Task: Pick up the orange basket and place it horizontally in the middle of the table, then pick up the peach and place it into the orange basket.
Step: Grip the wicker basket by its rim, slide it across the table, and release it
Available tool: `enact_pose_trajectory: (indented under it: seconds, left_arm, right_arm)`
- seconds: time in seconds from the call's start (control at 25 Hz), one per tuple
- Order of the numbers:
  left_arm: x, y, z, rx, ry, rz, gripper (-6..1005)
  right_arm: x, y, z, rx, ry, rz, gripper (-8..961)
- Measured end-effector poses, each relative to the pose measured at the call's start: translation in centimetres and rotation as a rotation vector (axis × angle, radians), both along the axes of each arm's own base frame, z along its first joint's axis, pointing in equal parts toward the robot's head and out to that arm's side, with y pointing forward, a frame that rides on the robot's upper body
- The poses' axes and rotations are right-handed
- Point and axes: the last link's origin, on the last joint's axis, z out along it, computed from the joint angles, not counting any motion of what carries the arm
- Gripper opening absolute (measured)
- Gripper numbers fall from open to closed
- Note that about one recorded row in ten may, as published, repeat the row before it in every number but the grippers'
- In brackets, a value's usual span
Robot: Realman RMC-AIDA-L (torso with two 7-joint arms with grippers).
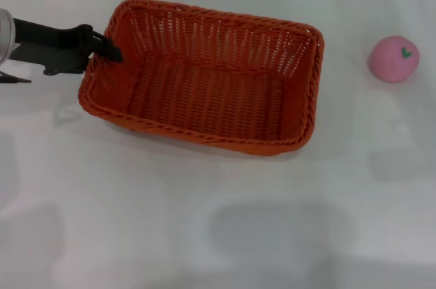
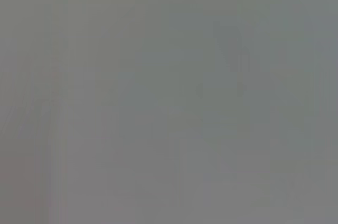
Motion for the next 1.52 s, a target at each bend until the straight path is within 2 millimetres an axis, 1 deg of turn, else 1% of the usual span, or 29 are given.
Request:
enact_pose_trajectory:
  seconds: [0.08,0.28,0.52,0.72,0.84,1.04,1.24,1.36,1.52]
  left_arm:
    - [0.0,0.0,-0.1,0.000,-0.004,-0.003,303]
    - [-0.3,-0.3,-0.6,-0.021,-0.011,0.015,544]
    - [-0.3,-0.5,-0.8,-0.025,-0.037,0.002,646]
    - [-0.5,-1.1,-0.5,-0.004,-0.108,-0.029,731]
    - [-0.9,-1.4,-0.4,0.001,-0.135,-0.038,737]
    - [-1.5,-2.0,0.0,-0.002,-0.130,-0.049,764]
    - [-3.4,-2.7,1.1,0.026,-0.106,-0.054,768]
    - [-4.5,-3.2,1.7,0.046,-0.099,-0.069,768]
    - [-5.3,-3.6,3.2,0.110,-0.086,-0.141,767]
  right_arm:
    - [0.0,0.0,0.0,0.000,0.000,0.000,864]
    - [0.0,0.0,0.0,0.000,-0.001,0.000,864]
    - [0.1,-0.1,0.0,-0.003,-0.002,-0.002,864]
    - [0.2,-0.3,0.0,-0.003,0.000,-0.003,864]
    - [0.1,-0.4,0.0,-0.003,0.002,-0.001,864]
    - [0.0,-0.5,0.1,-0.002,0.004,0.010,863]
    - [0.2,-0.8,0.2,-0.005,0.017,0.011,863]
    - [0.4,-1.1,0.8,-0.004,0.015,0.011,863]
    - [0.6,-1.3,2.0,-0.022,-0.006,0.028,863]
